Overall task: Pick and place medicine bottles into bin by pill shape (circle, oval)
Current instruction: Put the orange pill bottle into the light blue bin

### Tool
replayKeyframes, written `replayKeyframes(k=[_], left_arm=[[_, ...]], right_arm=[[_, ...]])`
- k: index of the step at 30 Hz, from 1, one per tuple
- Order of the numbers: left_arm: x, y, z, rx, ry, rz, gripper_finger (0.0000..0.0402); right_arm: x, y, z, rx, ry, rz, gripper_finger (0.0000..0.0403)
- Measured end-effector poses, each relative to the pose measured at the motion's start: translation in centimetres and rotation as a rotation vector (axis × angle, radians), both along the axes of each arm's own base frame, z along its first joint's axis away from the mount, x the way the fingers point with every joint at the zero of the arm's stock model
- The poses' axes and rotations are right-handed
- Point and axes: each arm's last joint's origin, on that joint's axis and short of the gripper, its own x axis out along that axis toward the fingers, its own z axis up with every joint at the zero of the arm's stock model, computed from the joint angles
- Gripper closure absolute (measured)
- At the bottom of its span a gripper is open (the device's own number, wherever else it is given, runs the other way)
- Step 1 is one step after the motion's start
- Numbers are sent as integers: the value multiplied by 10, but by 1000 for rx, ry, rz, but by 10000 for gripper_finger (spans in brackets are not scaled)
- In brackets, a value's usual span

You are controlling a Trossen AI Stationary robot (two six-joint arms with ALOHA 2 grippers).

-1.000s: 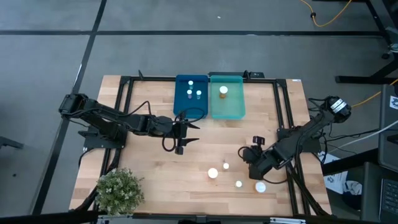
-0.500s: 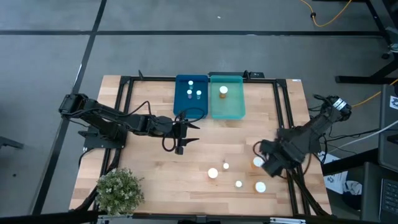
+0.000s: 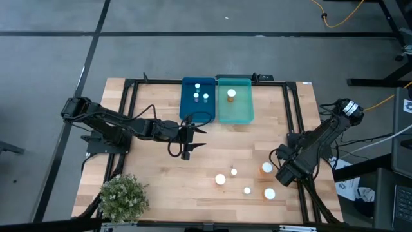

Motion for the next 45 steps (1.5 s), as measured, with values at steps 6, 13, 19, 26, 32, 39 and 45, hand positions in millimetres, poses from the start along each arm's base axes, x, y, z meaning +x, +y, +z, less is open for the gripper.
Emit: replayKeyframes(k=[6,13,19,26,32,39,45], left_arm=[[0,0,0,0,0,-1,200],[0,0,0,0,0,0,200],[0,0,0,1,0,0,200],[0,0,0,0,0,0,200],[0,0,0,0,0,0,200],[0,0,0,0,0,0,200],[0,0,0,0,0,0,200]], right_arm=[[0,0,-15,44,-18,-6,97],[4,5,-18,96,-66,-5,96],[13,14,-21,211,-147,118,96],[24,21,-22,242,-285,300,96],[26,21,-22,204,-335,326,96],[32,16,-22,169,-360,365,96],[44,12,-22,198,-395,432,96]])
